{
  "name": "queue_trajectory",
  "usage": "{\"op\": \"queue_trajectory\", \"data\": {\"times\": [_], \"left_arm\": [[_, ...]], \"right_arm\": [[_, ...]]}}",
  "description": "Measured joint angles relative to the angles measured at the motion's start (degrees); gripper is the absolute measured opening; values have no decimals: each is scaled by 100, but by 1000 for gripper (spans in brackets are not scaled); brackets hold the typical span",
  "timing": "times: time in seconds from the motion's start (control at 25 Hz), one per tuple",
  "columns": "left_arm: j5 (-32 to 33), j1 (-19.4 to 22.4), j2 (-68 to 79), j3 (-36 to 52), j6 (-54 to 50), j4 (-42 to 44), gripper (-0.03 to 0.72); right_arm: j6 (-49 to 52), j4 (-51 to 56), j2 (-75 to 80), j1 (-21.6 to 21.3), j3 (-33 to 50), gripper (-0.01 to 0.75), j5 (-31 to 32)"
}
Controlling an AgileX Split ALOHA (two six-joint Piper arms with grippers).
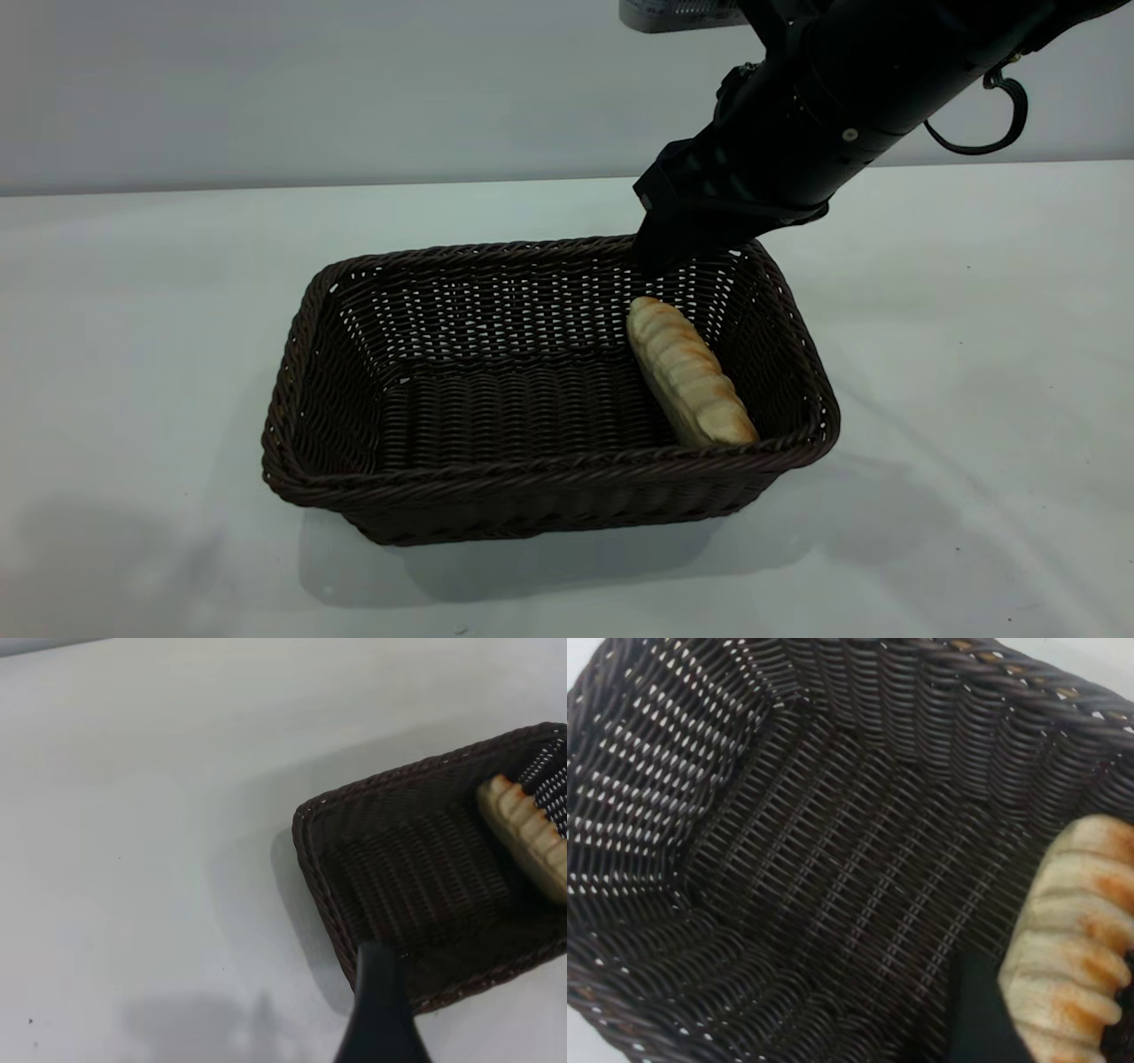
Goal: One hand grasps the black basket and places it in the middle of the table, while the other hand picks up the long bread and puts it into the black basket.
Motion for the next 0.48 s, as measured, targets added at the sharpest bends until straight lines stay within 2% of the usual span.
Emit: {"op": "queue_trajectory", "data": {"times": [0.24,0.48], "left_arm": [[10,0,-1032,699,0,6,589],[17,0,-1860,1566,145,11,589]], "right_arm": [[-97,-323,-652,-94,0,433,277],[229,-715,-1696,-729,0,404,1309]]}}
